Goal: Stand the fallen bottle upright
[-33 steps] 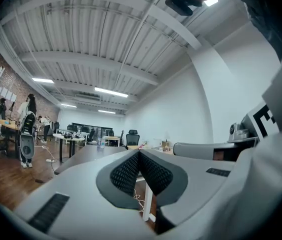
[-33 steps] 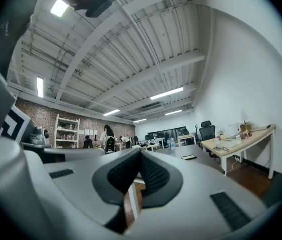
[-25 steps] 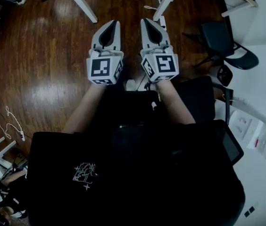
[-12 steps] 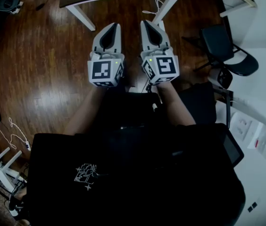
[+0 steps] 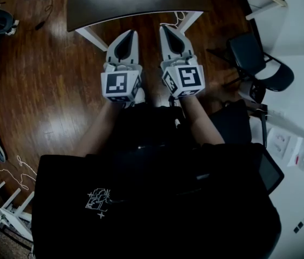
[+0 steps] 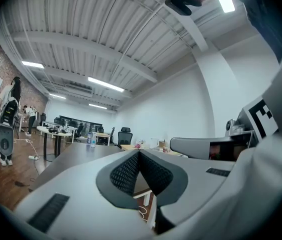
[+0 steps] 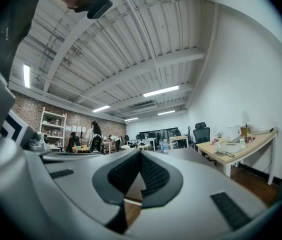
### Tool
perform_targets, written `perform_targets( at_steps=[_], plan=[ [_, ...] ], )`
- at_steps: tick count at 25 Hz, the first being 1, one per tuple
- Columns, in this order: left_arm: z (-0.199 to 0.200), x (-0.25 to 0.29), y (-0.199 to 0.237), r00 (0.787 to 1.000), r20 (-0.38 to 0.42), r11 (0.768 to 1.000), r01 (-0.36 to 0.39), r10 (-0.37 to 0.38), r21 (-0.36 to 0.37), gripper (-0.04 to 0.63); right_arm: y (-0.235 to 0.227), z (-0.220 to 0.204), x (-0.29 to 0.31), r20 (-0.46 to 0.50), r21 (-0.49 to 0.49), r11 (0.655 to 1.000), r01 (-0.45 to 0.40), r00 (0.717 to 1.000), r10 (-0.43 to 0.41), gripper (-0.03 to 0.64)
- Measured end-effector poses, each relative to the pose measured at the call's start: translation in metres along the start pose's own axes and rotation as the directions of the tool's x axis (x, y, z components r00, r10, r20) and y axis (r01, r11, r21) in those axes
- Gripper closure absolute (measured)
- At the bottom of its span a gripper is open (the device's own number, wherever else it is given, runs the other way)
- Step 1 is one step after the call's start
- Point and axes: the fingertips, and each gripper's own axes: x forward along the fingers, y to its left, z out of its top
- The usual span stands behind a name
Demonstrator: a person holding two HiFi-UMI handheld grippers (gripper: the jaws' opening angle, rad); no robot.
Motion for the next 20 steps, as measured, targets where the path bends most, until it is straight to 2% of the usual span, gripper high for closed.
perform_targets(
  at_steps=[6, 11, 20],
  plan=[
    [0.006, 0.032, 0.029, 1.000, 0.008, 0.999, 0.029, -0.030, 0.019, 0.595, -0.007, -0.001, 0.042, 0.007, 0.007, 1.000, 0.023, 1.000, -0.023, 0.603],
    [0.006, 0.055, 0.048, 0.999, -0.018, 1.000, 0.031, -0.031, -0.005, 0.595, -0.017, -0.004, 0.071, -0.007, 0.012, 1.000, 0.028, 1.000, -0.028, 0.603],
    [0.007, 0.106, 0.078, 1.000, -0.029, 1.000, 0.001, -0.001, 0.000, 0.595, -0.040, -0.011, 0.133, -0.029, 0.010, 1.000, -0.009, 1.000, 0.009, 0.603]
  ],
)
